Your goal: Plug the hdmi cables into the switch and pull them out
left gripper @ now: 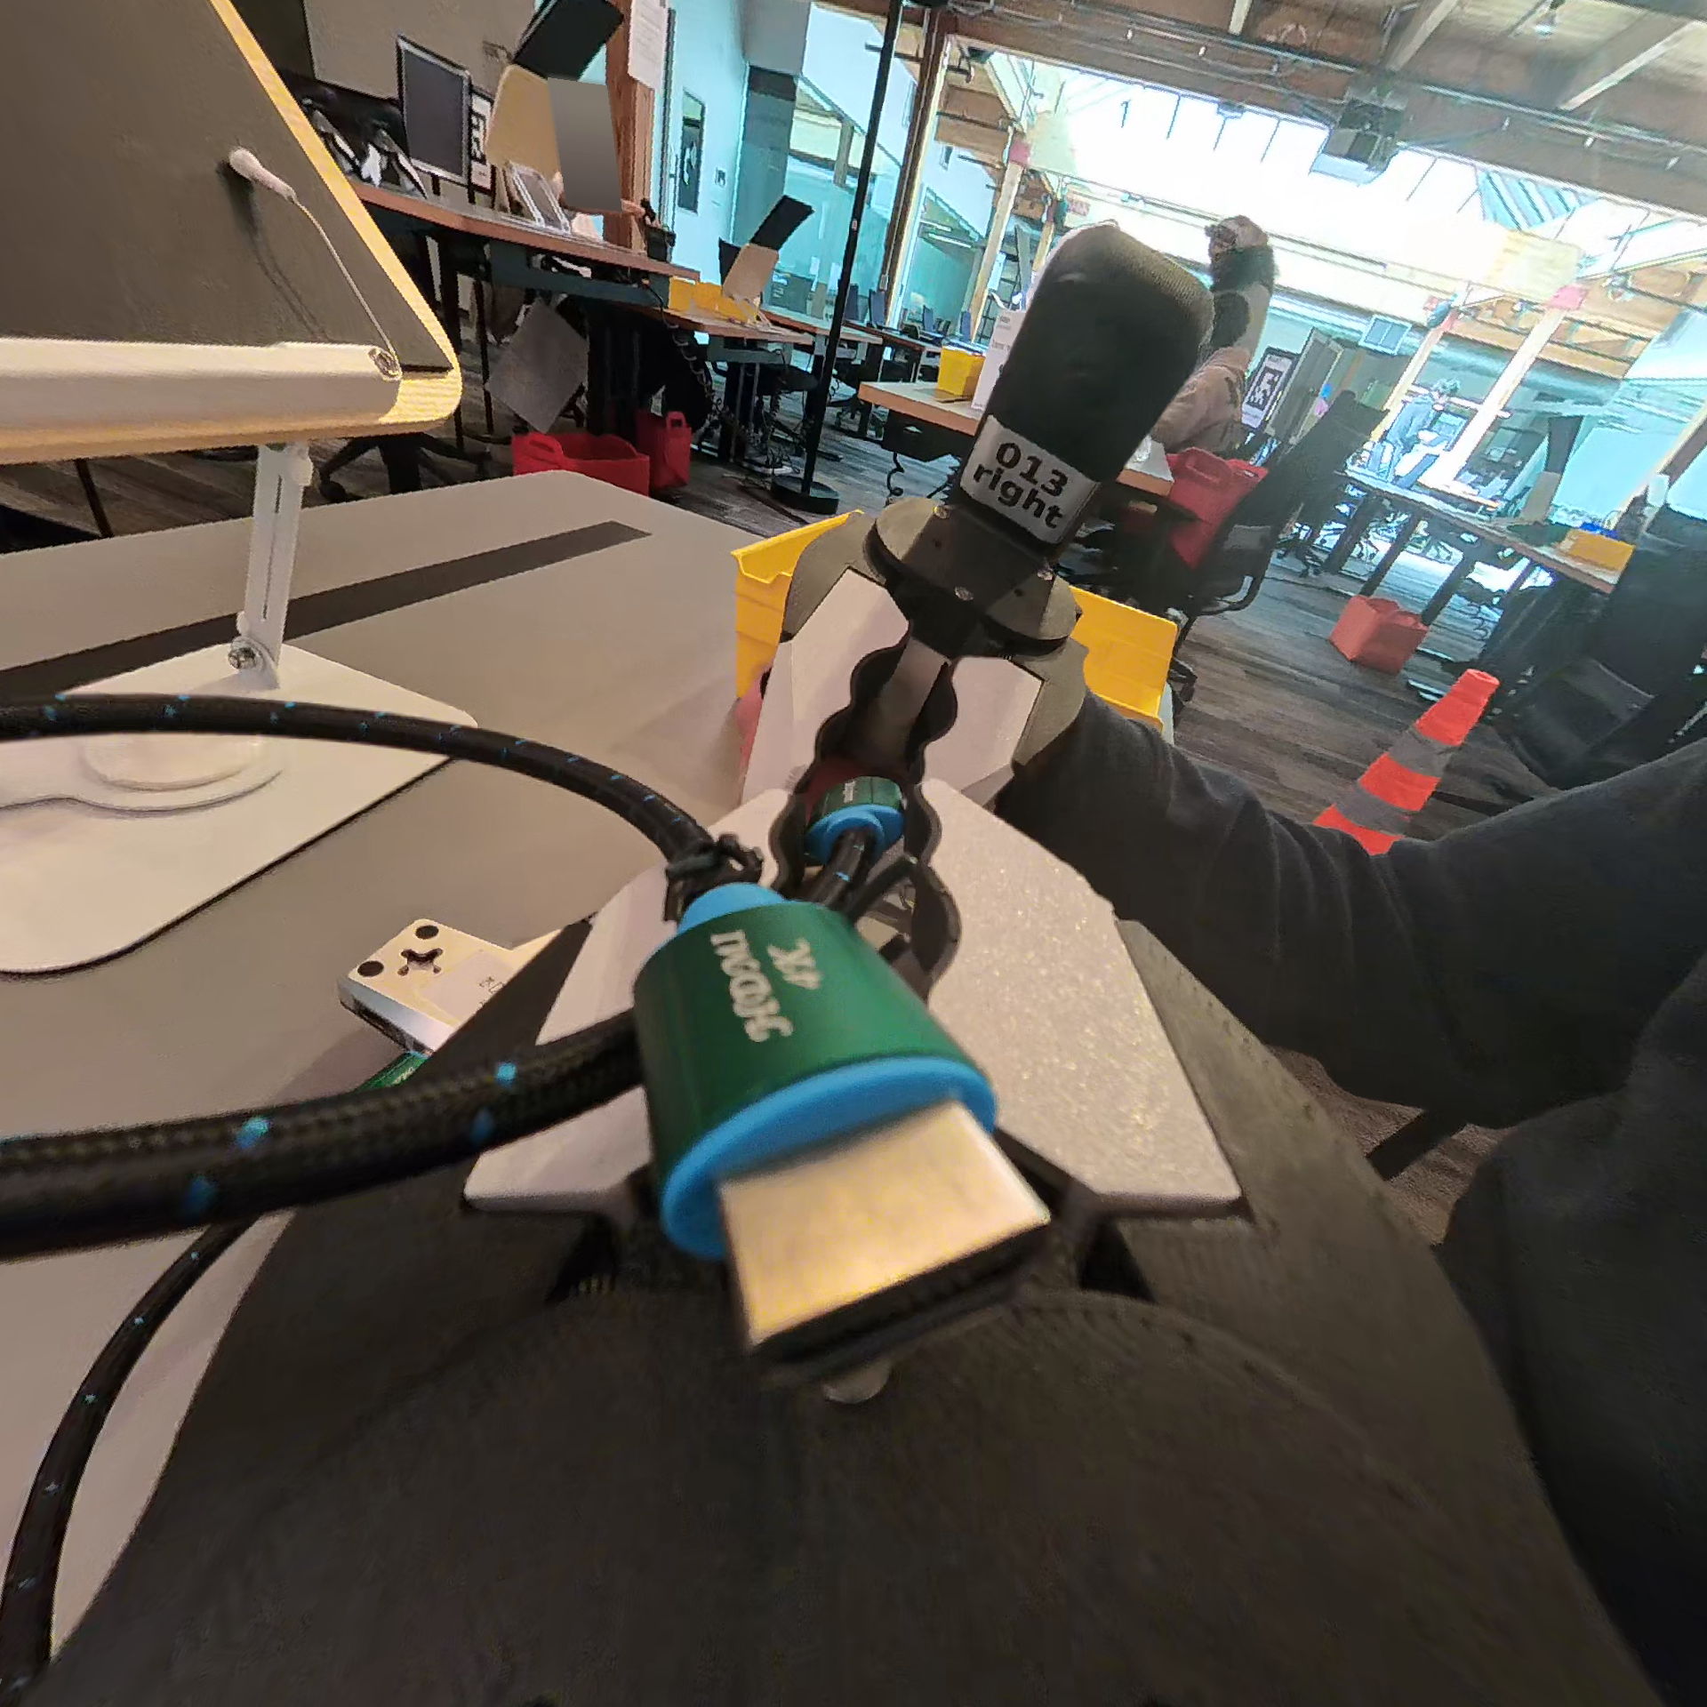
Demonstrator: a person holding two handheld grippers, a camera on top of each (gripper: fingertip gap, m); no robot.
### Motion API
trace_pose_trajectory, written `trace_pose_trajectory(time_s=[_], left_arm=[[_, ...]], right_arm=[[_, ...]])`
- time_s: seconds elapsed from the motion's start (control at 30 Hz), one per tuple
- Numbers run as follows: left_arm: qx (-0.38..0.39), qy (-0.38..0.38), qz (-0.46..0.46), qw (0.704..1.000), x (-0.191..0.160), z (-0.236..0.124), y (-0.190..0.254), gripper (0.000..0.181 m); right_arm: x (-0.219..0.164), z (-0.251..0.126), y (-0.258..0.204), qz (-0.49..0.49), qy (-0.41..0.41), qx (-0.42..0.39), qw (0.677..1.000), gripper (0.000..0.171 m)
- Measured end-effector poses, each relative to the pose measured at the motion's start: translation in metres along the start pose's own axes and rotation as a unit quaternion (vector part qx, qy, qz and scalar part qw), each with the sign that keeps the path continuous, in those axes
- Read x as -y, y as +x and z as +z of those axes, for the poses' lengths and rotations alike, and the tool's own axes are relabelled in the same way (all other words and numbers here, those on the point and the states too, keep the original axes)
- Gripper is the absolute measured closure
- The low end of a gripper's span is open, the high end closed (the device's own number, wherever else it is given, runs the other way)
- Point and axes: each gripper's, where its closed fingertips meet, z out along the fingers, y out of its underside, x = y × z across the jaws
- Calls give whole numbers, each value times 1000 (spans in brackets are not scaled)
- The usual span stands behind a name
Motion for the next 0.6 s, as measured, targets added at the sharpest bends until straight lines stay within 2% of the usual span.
trace_pose_trajectory(time_s=[0.1,0.6], left_arm=[[1,7,0,1000,2,0,0,161],[-4,10,1,1000,5,-3,2,162]], right_arm=[[2,-2,0,2,7,3,1000,164],[6,0,4,-68,-4,-42,997,169]])
